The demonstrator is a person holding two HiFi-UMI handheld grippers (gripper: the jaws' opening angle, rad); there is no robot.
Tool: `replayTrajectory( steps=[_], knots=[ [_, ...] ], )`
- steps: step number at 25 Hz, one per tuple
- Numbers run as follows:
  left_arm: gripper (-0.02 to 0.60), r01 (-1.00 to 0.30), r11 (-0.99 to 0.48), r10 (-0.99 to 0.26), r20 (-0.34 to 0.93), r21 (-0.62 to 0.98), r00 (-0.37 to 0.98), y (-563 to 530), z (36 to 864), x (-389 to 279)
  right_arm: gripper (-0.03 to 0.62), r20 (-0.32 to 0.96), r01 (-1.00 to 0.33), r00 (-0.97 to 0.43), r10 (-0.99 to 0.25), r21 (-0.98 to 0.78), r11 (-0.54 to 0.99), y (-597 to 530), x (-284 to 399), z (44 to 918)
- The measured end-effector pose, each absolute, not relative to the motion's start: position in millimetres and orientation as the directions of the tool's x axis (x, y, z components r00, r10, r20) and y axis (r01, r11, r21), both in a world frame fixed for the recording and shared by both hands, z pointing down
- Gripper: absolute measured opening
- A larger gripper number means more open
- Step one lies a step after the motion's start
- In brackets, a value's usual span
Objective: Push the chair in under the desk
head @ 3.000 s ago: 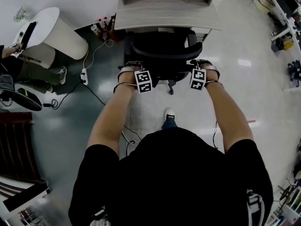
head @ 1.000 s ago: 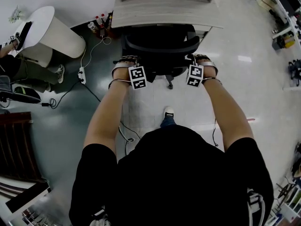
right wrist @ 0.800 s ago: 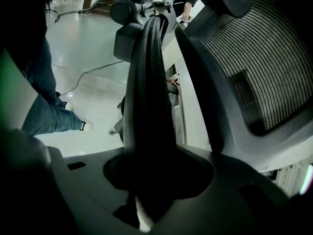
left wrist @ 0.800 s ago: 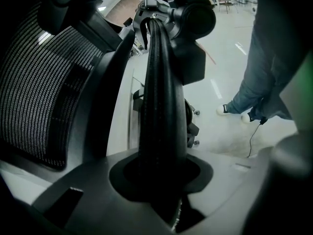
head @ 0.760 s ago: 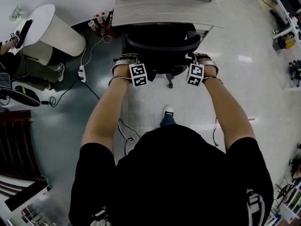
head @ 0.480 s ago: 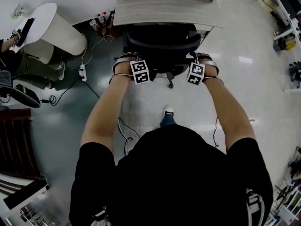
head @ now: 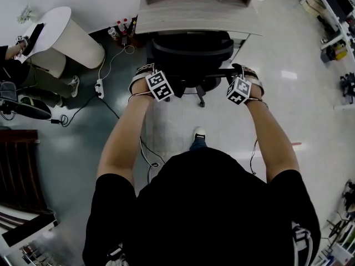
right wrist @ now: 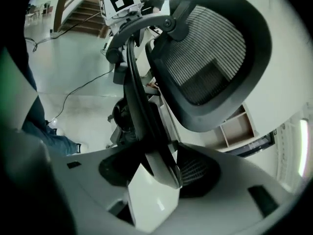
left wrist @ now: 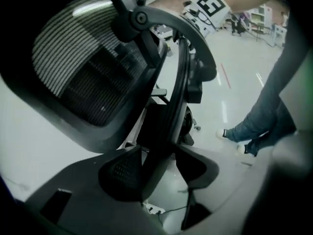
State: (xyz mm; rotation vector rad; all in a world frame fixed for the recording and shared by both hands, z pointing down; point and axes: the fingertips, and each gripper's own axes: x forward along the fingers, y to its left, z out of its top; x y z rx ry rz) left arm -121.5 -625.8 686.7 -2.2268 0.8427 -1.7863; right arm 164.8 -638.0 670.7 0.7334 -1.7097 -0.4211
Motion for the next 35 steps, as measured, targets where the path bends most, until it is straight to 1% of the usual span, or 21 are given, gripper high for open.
replayTrajectory(
  steps=[4,10,17,20,22,25,29,35],
  knots=[
    [0.210,-0.462,-0.781,-0.549,0.814,-0.420,0.189,-613.2,666.6,-127.1,0.186,0.707,-0.351,-0.172,-0.686,0.607,0.713,-617.5,163.9,653.2],
    [0.206,-0.625,-0.715,-0.587,0.755,-0.313,0.294,-589.7,637.6,-129.6,0.155,0.678,-0.495,-0.213,-0.703,0.545,0.676,-591.6,166.3,629.0],
    [0.152,-0.764,-0.623,-0.669,0.622,-0.169,0.408,-565.8,599.0,-134.4,0.123,0.651,-0.648,-0.265,-0.711,0.426,0.631,-565.2,160.3,610.0],
    [0.124,-0.801,-0.587,-0.708,0.552,-0.115,0.440,-556.5,581.9,-137.0,0.104,0.626,-0.698,-0.283,-0.726,0.385,0.604,-557.5,156.5,596.7],
    [0.092,-0.817,-0.570,-0.731,0.508,-0.088,0.456,-550.8,575.5,-139.6,0.097,0.609,-0.729,-0.299,-0.735,0.351,0.587,-551.5,154.0,588.4],
    [0.064,-0.834,-0.548,-0.752,0.469,-0.055,0.463,-541.2,570.5,-145.1,0.086,0.587,-0.762,-0.325,-0.741,0.302,0.573,-540.0,149.1,578.4],
    [0.055,-0.838,-0.546,-0.754,0.447,-0.017,0.481,-530.6,568.2,-147.5,0.077,0.564,-0.787,-0.341,-0.752,0.266,0.557,-529.0,145.6,566.4],
    [0.044,-0.820,-0.572,-0.743,0.439,-0.026,0.505,-511.1,565.3,-139.7,0.063,0.528,-0.823,-0.350,-0.774,0.222,0.523,-518.4,148.4,556.3]
  ],
)
